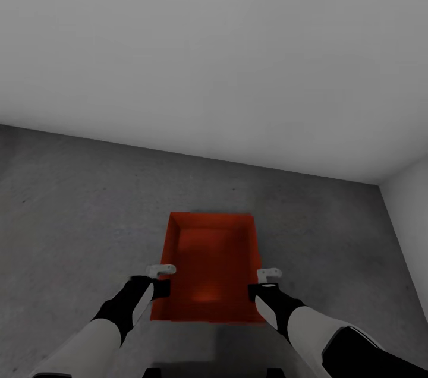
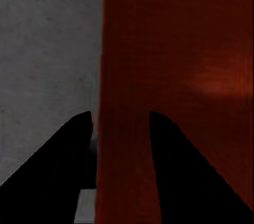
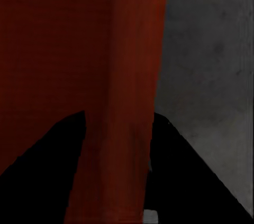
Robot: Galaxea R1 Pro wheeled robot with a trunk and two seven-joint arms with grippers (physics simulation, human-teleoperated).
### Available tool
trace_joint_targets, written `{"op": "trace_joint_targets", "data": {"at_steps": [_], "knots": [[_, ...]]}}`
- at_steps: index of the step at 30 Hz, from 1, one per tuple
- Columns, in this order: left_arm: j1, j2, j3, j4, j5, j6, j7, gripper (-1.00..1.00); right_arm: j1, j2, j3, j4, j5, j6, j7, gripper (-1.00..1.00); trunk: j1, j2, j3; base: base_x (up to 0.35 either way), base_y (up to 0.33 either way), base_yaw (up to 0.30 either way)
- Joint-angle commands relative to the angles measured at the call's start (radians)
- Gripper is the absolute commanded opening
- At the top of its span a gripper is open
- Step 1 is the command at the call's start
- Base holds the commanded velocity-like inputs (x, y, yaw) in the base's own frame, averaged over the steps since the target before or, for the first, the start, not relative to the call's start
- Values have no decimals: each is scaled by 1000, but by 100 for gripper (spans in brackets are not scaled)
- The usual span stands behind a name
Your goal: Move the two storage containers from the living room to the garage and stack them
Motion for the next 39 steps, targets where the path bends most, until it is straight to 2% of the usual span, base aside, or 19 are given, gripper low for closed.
{"op": "trace_joint_targets", "data": {"at_steps": [1, 39], "knots": [[0, -2, -3, 0, 8, 6, 7, 100, 0, 0, 9, -2, -5, 8, -6, 100, 0, 0, -1, 0, 0, 0], [0, -1, -2, -6, 10, 2, 6, 100, 0, -1, 9, -2, -5, 8, -5, 100, 0, 0, -1, 0, 0, 0]]}}
